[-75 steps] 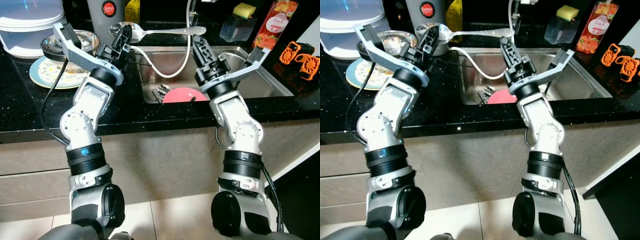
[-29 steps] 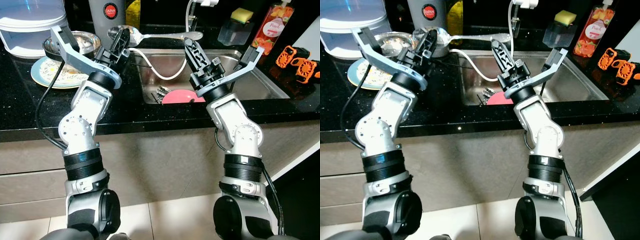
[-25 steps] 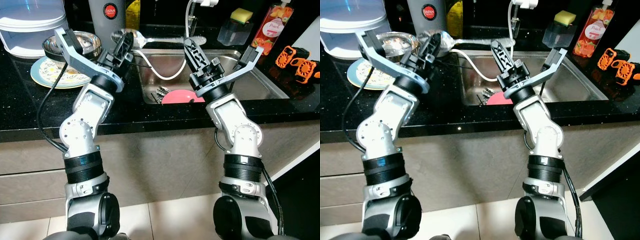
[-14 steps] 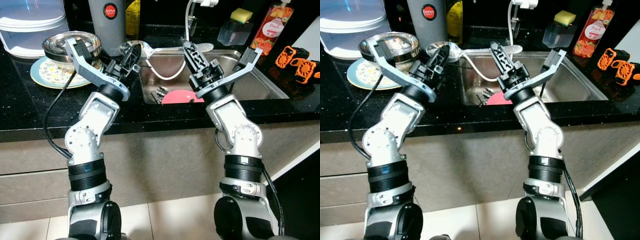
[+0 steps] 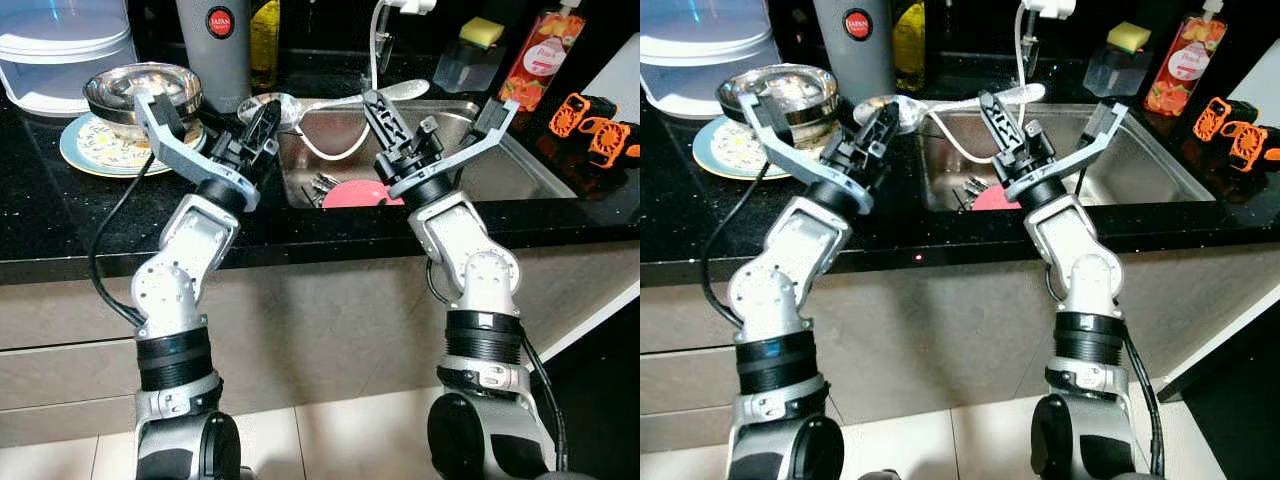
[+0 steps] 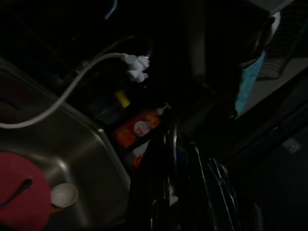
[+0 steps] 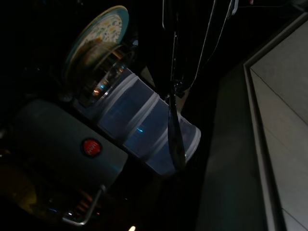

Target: Kitchen organization

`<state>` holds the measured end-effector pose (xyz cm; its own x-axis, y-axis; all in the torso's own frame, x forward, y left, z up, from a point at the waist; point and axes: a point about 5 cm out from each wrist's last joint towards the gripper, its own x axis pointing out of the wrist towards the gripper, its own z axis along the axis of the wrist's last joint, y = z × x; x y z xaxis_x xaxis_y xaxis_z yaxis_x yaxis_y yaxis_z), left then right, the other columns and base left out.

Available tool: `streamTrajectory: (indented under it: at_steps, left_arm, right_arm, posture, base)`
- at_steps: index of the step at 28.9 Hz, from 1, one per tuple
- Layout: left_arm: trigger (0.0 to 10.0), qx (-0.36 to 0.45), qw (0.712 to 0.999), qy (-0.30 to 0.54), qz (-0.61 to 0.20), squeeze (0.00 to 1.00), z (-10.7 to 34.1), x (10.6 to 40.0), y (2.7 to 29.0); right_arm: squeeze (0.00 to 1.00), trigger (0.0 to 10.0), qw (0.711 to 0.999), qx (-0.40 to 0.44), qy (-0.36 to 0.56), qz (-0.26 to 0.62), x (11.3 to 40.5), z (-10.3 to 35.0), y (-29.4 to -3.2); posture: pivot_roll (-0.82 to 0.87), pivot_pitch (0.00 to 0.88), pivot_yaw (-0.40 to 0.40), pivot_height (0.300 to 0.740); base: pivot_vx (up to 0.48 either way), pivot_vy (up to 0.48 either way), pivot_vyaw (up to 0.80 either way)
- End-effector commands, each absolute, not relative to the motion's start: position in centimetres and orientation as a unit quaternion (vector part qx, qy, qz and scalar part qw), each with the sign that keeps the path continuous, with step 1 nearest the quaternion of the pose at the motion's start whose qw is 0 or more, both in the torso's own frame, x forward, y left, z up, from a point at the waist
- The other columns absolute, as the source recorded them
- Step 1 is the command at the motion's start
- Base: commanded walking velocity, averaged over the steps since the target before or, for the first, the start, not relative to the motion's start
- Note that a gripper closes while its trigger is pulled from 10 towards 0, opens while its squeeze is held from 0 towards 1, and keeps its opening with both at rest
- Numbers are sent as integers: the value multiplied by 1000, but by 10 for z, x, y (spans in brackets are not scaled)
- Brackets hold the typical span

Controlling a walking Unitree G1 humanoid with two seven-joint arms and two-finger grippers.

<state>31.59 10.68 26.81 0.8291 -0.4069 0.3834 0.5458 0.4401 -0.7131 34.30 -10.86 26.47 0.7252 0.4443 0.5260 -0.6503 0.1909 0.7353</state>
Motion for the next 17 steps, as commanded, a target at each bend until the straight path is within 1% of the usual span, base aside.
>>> streamTrajectory:
  at_steps: [1,2,3,6,8,9,10,12,13,14,16,17]
  left_arm:
    - [10000,-409,871,-59,-268,0,262,315,102]
    - [10000,-402,875,-60,-264,0,262,315,102]
    - [10000,-395,881,-56,-254,1000,260,316,102]
    - [10000,-393,884,-53,-249,1000,258,317,103]
    - [10000,-396,886,-46,-235,1000,254,316,109]
    - [10000,-406,884,-43,-226,0,251,315,115]
    - [10000,-406,884,-43,-226,0,251,315,115]
    - [10000,-421,883,-40,-204,0,243,311,127]
    - [10000,-421,883,-40,-204,0,243,311,127]
    - [10000,-426,882,-40,-197,0,240,309,131]
    - [10000,-426,882,-40,-197,0,240,309,131]
    - [10000,-421,888,-33,-181,0,232,305,136]
  right_arm:
    - [0,824,786,511,-107,332,345,264,-118]
    - [0,824,792,502,-105,331,346,263,-118]
    - [0,10000,799,489,-104,333,346,263,-116]
    - [0,10000,805,479,-103,334,346,262,-115]
    - [0,10000,822,462,-99,318,349,260,-113]
    - [0,10000,835,452,-97,299,352,258,-115]
    - [0,10000,835,452,-97,299,352,258,-115]
    - [0,10000,860,440,-83,244,364,249,-119]
    - [0,10000,860,440,-83,244,364,249,-119]
    - [0,10000,868,437,-76,221,369,245,-120]
    - [0,10000,868,437,-76,221,369,245,-120]
    - [0,10000,917,372,-37,141,384,225,-121]
  posture:
    - [169,0,-94,740]
    - [170,0,-96,740]
    - [172,0,-97,740]
    - [173,0,-98,740]
    - [173,0,-98,740]
    - [173,0,-98,740]
    - [173,0,-98,740]
    - [186,0,-101,740]
    - [186,0,-101,740]
    - [186,0,-101,740]
    - [186,0,-101,740]
    - [204,0,-112,740]
  base:
    - [0,0,0]
    - [0,0,0]
    - [0,0,0]
    - [0,0,0]
    - [0,0,0]
    - [0,0,0]
    - [0,0,0]
    - [0,0,0]
    - [0,0,0]
    - [0,0,0]
    - [0,0,0]
    - [0,0,0]
